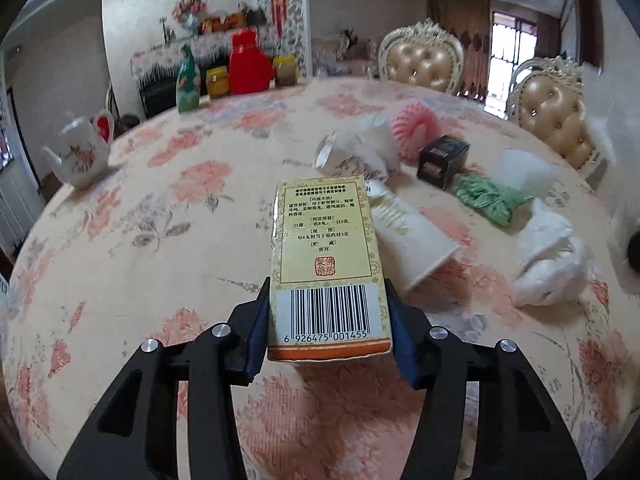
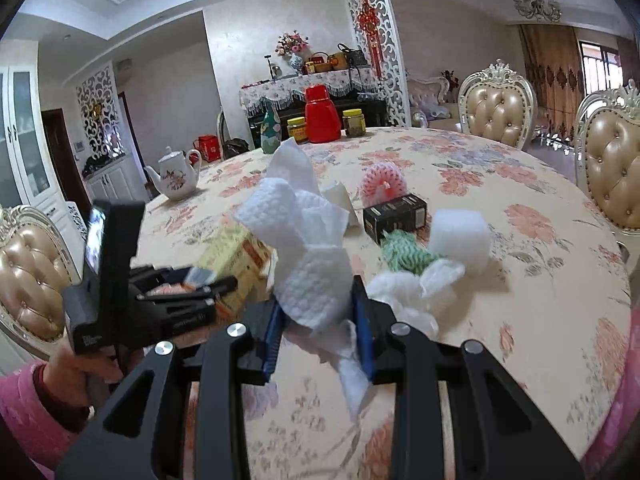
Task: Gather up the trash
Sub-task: 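Grasp the yellow medicine box with the left tool, then carry the yellow box with the left tool while the right tool carries the tissue to the bin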
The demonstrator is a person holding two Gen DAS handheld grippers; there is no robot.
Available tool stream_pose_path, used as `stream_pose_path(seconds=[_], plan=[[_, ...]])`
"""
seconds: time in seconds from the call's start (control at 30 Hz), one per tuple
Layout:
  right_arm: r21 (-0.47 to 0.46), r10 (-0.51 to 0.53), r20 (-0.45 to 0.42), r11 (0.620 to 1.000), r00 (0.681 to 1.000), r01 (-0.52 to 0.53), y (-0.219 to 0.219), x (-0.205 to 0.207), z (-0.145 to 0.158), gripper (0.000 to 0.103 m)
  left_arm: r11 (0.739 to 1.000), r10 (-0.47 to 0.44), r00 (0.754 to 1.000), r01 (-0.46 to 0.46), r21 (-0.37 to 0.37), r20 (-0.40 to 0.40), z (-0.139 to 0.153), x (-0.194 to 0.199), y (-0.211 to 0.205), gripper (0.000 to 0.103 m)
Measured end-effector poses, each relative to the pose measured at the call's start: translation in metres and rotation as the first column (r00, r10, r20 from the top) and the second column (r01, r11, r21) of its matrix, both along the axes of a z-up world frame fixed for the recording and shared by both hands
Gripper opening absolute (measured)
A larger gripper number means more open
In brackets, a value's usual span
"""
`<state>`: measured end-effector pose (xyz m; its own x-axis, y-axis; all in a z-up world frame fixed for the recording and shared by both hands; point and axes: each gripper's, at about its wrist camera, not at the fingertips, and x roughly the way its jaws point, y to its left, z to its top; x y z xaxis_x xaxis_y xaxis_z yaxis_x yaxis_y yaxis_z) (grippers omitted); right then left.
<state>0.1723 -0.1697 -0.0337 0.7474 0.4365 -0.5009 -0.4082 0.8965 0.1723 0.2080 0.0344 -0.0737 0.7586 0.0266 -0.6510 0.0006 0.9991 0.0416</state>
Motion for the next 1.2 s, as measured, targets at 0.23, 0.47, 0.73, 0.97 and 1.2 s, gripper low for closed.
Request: stream_pose_path(seconds=[0.23, 0.47, 0.73, 0.97, 1.2], plan=[[-0.014, -0.038, -0.02, 0.999, 0.999, 0.038, -0.009, -0.021, -0.01, 0.031, 0.998, -0.039, 0.998, 0.041, -0.037, 0.057, 0.008, -0.039, -0.005, 0.054], [-0.021, -0.045, -0.017, 0.999, 0.999, 0.045, -0.009, -0.034, -0.014, 0.031, 0.994, -0.074, 0.988, 0.083, -0.064, 0.137, 0.017, -0.082, -0.012, 0.054], [-0.021, -0.083, 0.0, 0.996, 0.997, 0.083, -0.02, -0.041, -0.011, 0.031, 0.982, -0.131, 0.963, 0.158, -0.099, 0.237, 0.033, -0.108, -0.031, 0.054], [-0.016, -0.14, 0.014, 0.99, 0.99, 0.14, -0.042, -0.046, -0.009, 0.031, 0.969, -0.186, 0.939, 0.223, -0.102, 0.288, 0.044, -0.111, -0.05, 0.054], [0.0, -0.206, 0.018, 0.979, 0.978, 0.206, -0.074, -0.049, -0.009, 0.031, 0.953, -0.26, 0.92, 0.293, -0.076, 0.293, 0.045, -0.101, -0.082, 0.054]])
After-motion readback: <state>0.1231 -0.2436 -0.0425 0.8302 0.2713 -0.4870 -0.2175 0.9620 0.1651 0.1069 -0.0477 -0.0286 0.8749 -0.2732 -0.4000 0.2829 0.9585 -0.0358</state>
